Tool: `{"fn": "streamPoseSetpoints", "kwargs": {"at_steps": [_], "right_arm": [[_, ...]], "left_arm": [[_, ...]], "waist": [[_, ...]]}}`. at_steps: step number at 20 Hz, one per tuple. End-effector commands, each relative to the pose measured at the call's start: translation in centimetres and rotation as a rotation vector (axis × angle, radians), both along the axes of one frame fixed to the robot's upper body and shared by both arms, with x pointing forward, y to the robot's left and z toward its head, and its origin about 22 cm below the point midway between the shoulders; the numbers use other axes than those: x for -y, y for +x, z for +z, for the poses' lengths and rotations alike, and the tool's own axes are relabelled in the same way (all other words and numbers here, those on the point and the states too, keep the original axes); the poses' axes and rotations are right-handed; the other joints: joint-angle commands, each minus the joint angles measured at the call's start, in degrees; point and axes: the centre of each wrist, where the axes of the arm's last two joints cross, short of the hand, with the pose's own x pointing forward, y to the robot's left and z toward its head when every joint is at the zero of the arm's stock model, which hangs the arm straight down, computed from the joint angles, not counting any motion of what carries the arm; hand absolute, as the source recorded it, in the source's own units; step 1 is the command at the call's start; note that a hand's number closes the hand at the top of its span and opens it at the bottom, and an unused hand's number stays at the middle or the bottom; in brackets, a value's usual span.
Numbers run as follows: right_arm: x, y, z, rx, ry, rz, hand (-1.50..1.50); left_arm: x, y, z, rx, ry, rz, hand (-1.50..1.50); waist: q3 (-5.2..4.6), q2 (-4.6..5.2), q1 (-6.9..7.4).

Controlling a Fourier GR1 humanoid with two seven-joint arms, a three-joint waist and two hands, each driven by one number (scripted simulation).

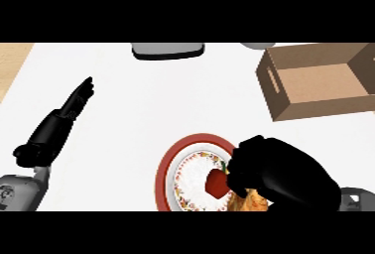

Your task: Pick the croissant from the plate and place it in the cardboard box

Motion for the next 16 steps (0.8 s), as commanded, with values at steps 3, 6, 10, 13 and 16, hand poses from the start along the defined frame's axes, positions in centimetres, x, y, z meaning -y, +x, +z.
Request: {"fn": "streamPoseSetpoints", "kwargs": {"at_steps": [3, 6, 10, 13, 16], "right_arm": [[10.9, 3.1, 3.8, -0.03, 0.202, -0.226, 1.5], [16.3, 5.0, 6.0, -0.056, 0.284, -0.311, 1.5], [22.3, 7.6, 6.6, -0.097, 0.304, -0.386, 1.5], [24.5, 9.4, 6.9, -0.062, 0.202, -0.442, 1.5], [25.1, 11.2, 6.8, -0.076, 0.074, -0.466, 1.5]], "left_arm": [[0.6, 0.1, 0.5, 0.015, -0.018, -0.023, 0.0], [1.0, -0.8, -0.3, 0.005, -0.007, -0.053, 0.0], [1.8, 0.4, 0.7, 0.03, 0.013, -0.07, 0.0], [2.6, 1.2, 0.9, 0.015, -0.001, -0.09, 0.0], [4.0, 1.2, 2.1, 0.026, 0.003, -0.104, 0.0]], "waist": [[-0.15, 0.56, 1.18], [-0.29, 0.5, 3.34], [-0.36, 0.73, 4.85], [-0.39, 0.82, 5.27], [-0.37, 0.95, 6.39]]}}
